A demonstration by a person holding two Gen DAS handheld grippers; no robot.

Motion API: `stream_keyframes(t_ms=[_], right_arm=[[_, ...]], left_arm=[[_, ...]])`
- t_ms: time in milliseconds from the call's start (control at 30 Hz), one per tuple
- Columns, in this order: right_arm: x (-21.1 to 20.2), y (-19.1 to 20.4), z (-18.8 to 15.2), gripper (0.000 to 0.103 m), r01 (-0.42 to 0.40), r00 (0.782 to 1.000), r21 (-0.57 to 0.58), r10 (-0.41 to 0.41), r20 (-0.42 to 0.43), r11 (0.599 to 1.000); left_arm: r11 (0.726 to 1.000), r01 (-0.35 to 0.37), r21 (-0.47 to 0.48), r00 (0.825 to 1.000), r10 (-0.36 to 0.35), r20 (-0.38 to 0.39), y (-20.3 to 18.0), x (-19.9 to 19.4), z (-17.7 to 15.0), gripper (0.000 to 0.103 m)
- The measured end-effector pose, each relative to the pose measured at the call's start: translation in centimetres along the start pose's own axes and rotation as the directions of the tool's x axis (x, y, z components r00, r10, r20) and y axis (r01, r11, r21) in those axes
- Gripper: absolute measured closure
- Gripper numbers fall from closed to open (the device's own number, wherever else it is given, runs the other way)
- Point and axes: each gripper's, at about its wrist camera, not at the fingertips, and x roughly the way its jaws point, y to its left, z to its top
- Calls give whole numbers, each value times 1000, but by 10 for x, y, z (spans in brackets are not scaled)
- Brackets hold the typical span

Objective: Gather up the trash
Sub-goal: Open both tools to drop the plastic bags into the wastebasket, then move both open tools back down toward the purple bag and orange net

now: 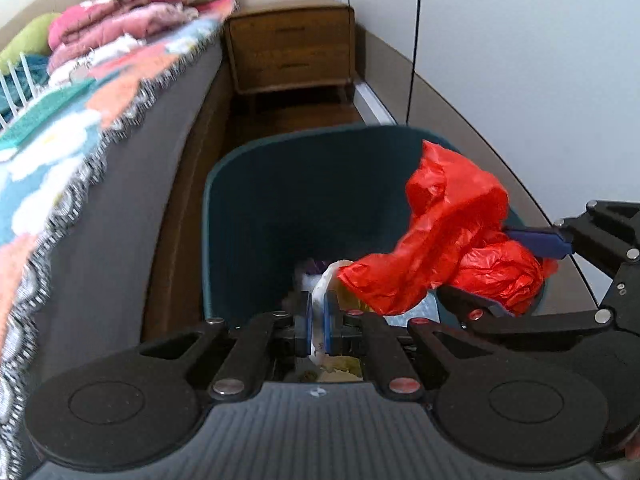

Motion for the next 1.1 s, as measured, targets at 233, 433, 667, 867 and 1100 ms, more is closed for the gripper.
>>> stream_keyframes(t_ms=[233, 433, 667, 867, 1100], right_arm=[[-7, 2, -3, 38, 22, 1000, -10, -22, 20, 1000], [-25, -8, -7, 32, 22, 999, 18, -22, 35, 1000], [-54, -25, -12, 27, -14, 997, 95, 7, 75, 995], [-82, -48, -21, 23, -73, 991, 210, 48, 121, 975], [-106, -67, -45, 21, -96, 985, 321, 44, 166, 942]], left_arm=[[1000, 10, -25, 999, -11, -40, -1, 7, -8, 98], [997, 41, -63, 998, -44, -39, 5, 5, -11, 98], [996, 48, -70, 999, -47, 5, 7, -18, -10, 94], [995, 75, -73, 997, -72, 39, 10, -38, -14, 93], [993, 101, -62, 992, -95, 84, 14, -59, -30, 93]])
